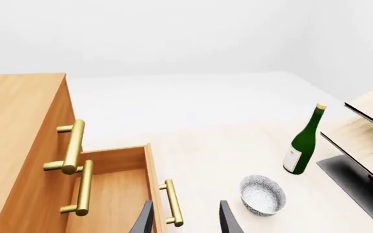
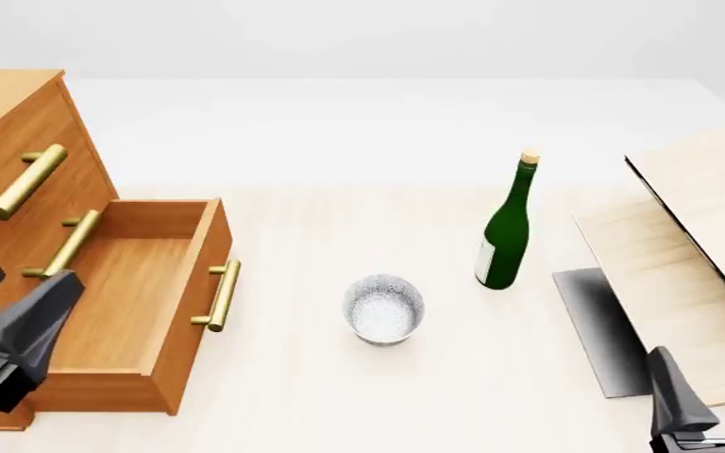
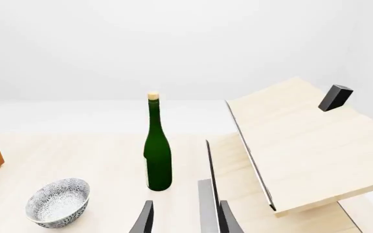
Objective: Put the bowl in the bottom drawer of the cabinet and close it.
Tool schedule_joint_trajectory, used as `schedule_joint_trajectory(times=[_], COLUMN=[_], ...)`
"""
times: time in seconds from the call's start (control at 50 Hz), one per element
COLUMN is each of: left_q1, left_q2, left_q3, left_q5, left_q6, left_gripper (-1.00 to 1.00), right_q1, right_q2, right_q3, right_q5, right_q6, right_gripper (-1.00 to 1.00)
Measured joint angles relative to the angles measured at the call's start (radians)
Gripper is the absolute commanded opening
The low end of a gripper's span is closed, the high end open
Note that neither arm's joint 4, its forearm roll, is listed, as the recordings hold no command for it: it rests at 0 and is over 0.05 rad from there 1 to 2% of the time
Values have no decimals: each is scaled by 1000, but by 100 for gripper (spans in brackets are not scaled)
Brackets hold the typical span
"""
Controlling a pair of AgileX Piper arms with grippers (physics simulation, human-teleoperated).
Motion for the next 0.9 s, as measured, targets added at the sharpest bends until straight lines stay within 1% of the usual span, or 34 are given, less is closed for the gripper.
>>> schedule_joint_trajectory(times=[0.28,0.5,0.68,0.9], left_q1=[65,104,135,144], left_q2=[127,200,255,325], left_q3=[-19,-38,-28,-3], left_q5=[12,48,48,19], left_q6=[-55,-96,-125,-159], left_gripper=[100,100,100,100], right_q1=[0,0,0,0], right_q2=[0,0,0,0], right_q3=[0,0,0,0], right_q5=[0,0,0,0], right_q6=[0,0,0,0], right_gripper=[100,100,100,100])
